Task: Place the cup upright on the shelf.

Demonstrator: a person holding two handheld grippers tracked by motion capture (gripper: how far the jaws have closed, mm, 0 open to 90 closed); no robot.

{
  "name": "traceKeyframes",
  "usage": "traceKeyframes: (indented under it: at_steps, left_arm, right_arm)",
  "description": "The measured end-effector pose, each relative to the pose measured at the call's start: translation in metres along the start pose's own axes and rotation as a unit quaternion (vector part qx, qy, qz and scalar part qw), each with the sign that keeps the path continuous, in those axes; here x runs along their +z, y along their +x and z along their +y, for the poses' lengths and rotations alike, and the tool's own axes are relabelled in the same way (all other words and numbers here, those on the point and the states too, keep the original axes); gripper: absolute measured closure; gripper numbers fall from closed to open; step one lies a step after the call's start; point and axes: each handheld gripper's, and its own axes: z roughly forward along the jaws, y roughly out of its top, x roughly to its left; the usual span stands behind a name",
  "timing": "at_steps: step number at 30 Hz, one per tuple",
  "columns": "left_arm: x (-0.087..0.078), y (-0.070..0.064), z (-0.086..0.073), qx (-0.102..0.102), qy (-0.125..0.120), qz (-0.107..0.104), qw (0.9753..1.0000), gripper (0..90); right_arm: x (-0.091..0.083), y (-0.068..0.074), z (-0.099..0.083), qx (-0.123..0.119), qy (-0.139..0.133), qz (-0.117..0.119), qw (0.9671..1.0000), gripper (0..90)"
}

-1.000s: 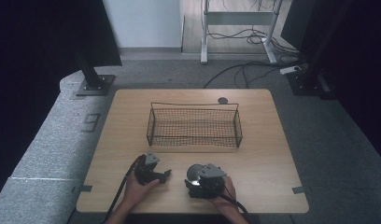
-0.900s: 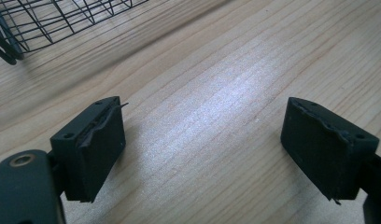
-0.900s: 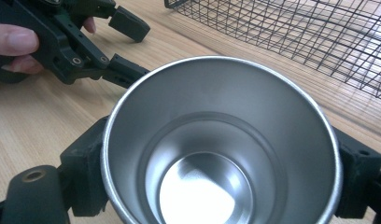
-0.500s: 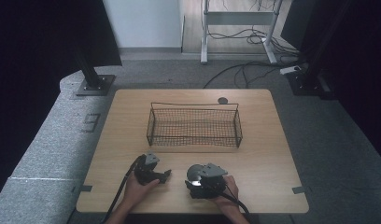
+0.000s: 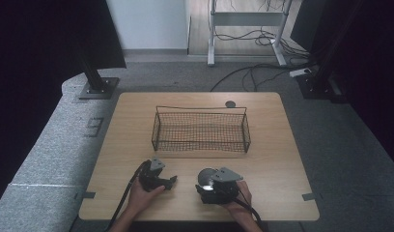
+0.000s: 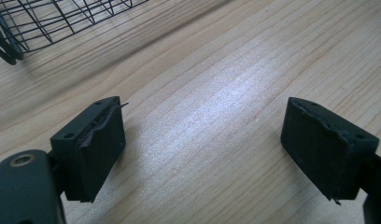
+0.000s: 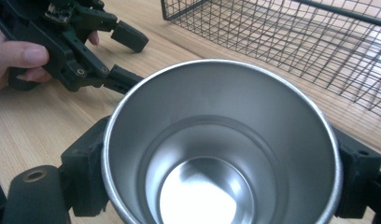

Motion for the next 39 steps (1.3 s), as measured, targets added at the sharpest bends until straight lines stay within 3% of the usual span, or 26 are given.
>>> traceKeyframes:
  at_steps: [39]
  left_arm:
    - [0.000,0.000,0.000,0.000,0.000,0.000,1.0000,13.7]
  right_arm:
    - [-0.037,-0.019,0.015,0.001,-0.039,-0.019,0.9991,14.1]
